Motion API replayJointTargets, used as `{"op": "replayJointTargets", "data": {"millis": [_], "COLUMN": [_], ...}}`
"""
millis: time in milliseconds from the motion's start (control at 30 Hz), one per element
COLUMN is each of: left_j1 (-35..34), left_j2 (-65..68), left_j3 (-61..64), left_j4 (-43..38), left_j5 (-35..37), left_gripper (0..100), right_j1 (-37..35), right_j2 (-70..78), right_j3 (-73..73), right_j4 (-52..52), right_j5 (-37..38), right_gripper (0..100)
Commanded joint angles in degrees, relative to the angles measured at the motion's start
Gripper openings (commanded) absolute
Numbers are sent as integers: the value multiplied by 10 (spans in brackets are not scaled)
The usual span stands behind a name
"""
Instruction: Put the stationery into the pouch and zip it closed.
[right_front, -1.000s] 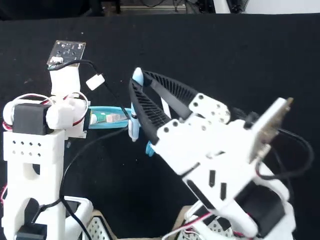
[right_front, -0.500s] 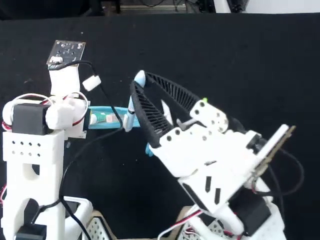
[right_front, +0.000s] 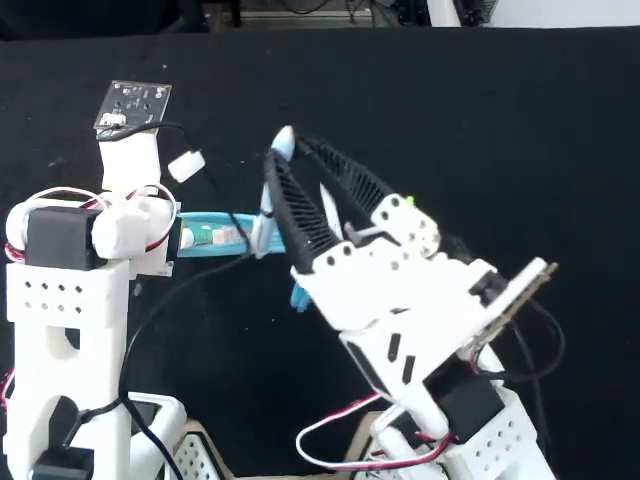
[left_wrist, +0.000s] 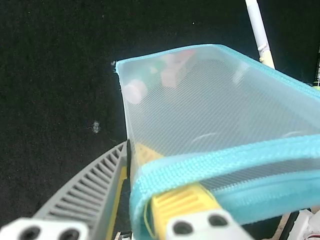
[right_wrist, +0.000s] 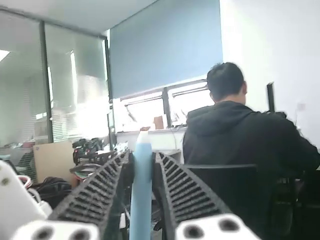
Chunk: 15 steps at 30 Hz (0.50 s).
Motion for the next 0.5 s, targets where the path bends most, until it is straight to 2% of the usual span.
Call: {"op": "replayJointTargets", "data": {"millis": [0,167,467], "left_j1": [7,7,7], "left_j2": [5,5,5], "left_j3": [0,0,0], "left_j4": [0,0,0], "left_j5": [1,1,22], "left_gripper": [30,30,30], "right_j1": [18,18,19], "right_j2": [-7,-6,25], "right_j3": [-1,-5,-12], "right_j4": [-18,-20,-35], "right_j5": [-21,-50,-49], "right_gripper": [11,11,11]}}
